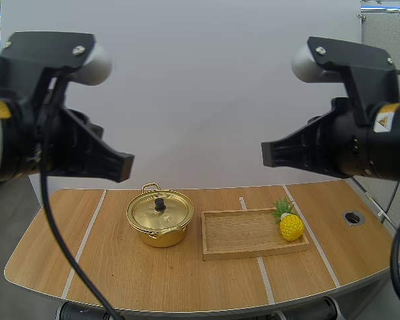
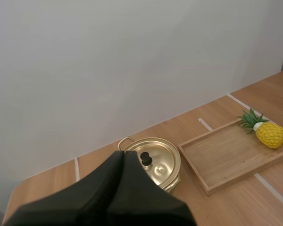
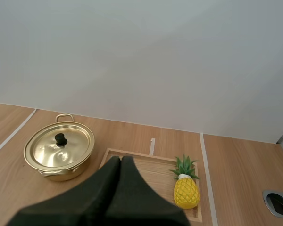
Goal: Open the pot, put the pineapple inside, and close it
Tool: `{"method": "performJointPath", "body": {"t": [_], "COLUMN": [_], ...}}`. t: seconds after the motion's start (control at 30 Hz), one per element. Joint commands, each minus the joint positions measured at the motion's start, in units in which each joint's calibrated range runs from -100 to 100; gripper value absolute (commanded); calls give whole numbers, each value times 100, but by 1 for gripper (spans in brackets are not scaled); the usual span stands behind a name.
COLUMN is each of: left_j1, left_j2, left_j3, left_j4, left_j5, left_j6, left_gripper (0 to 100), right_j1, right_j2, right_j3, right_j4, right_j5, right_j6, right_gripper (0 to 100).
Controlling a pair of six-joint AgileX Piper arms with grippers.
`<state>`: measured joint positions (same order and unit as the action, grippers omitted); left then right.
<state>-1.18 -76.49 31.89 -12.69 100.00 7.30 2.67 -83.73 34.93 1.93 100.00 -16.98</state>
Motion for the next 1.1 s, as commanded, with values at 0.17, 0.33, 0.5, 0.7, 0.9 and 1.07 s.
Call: {"method": "performJointPath", "body": {"t": [0.17,0.33,0.5,0.7,0.9,1.07], "left_j1": [4,4,4,4,4,4], "left_j2": [699,1169,1660,2258,2843,3218], "left_j3": [-13,-13,-13,-13,-13,397], "left_j4": [-312,-321,-321,-321,-325,-465], "left_j5": [0,0,0,-15,-85,-514], "left_j6": [237,349,425,473,481,681], "left_gripper": [0,0,0,0,0,0], "right_j1": [-18,-18,-18,-18,-18,-18], "right_j2": [337,508,733,996,1178,1256], "right_j3": [545,1113,1528,1642,1642,1642], "right_j4": [-454,-444,-420,-420,-420,-420], "right_j5": [0,0,0,0,0,0], "right_j6": [249,249,249,249,249,249], "right_gripper": [0,0,0,0,0,0]}}
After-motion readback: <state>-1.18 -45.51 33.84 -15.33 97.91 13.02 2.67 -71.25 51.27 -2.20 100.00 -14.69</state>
